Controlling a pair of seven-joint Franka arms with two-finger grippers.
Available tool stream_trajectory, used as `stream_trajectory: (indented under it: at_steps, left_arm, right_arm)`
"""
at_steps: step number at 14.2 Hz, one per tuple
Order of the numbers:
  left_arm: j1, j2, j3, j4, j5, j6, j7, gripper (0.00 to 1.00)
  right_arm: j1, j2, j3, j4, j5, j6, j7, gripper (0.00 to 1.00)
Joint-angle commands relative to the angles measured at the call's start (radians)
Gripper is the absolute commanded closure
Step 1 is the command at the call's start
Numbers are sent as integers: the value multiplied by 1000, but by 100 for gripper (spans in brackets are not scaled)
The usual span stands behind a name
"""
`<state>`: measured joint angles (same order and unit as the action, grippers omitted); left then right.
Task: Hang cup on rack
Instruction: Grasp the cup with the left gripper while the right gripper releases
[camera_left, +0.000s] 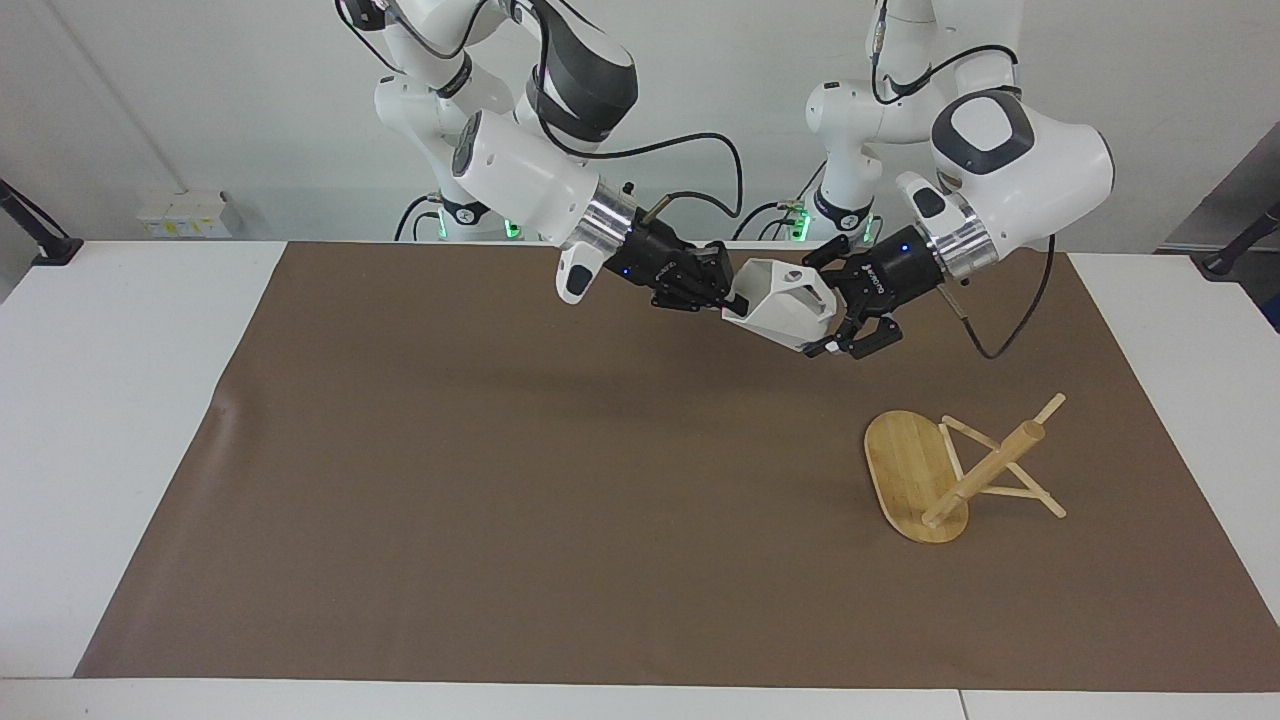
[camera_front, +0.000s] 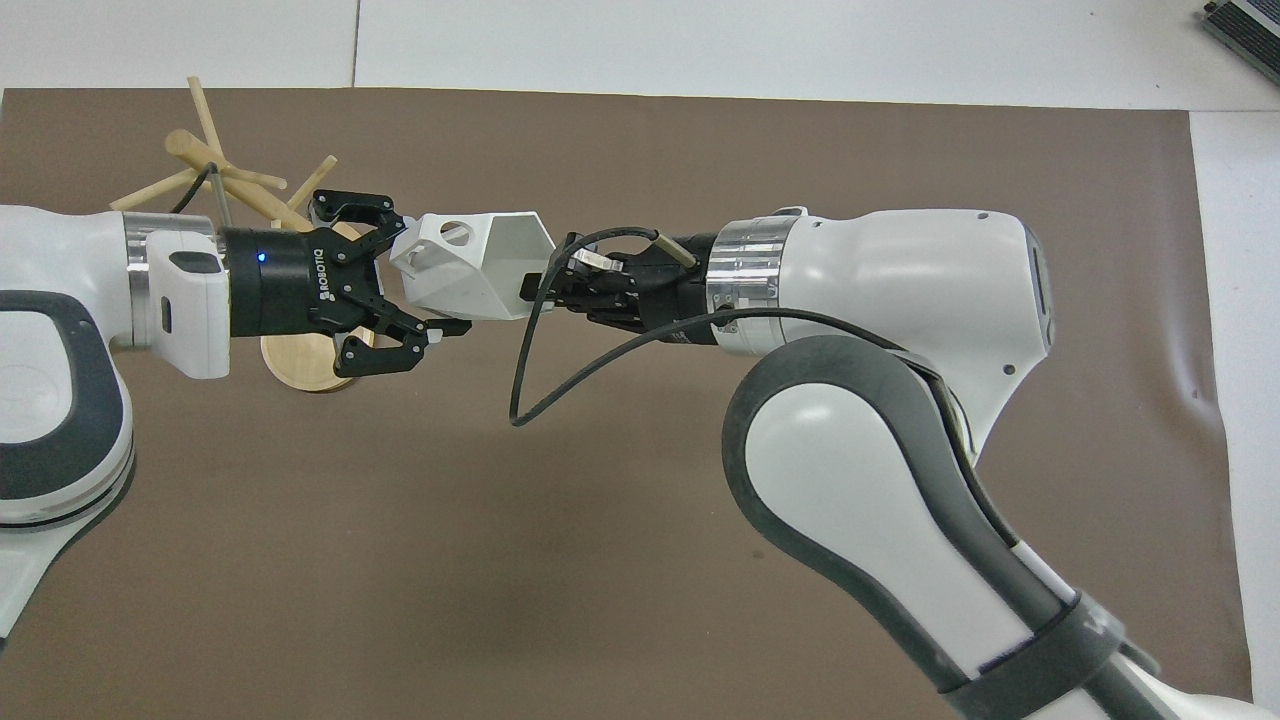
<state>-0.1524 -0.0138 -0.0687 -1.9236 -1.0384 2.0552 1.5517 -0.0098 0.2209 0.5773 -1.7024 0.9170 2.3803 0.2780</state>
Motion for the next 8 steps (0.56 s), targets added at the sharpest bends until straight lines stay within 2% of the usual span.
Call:
stream_trajectory:
  at_steps: [1, 2, 3, 8]
  left_arm:
    - [-24, -8, 10, -12, -23, 33, -58, 100]
    - [-24, -8, 10, -12, -23, 33, -58, 100]
    - [-24, -8, 10, -12, -23, 33, -58, 100]
    - [-26, -9, 10, -12, -22, 36, -68, 100]
  right_arm:
    - [-7, -3, 18, -2, -26, -4, 32, 59]
    - [-9, -3, 18, -2, -53, -4, 27, 1]
    - [-9, -3, 18, 0, -90, -4, 30, 0]
    - [-10, -3, 18, 1, -95, -6, 32, 0]
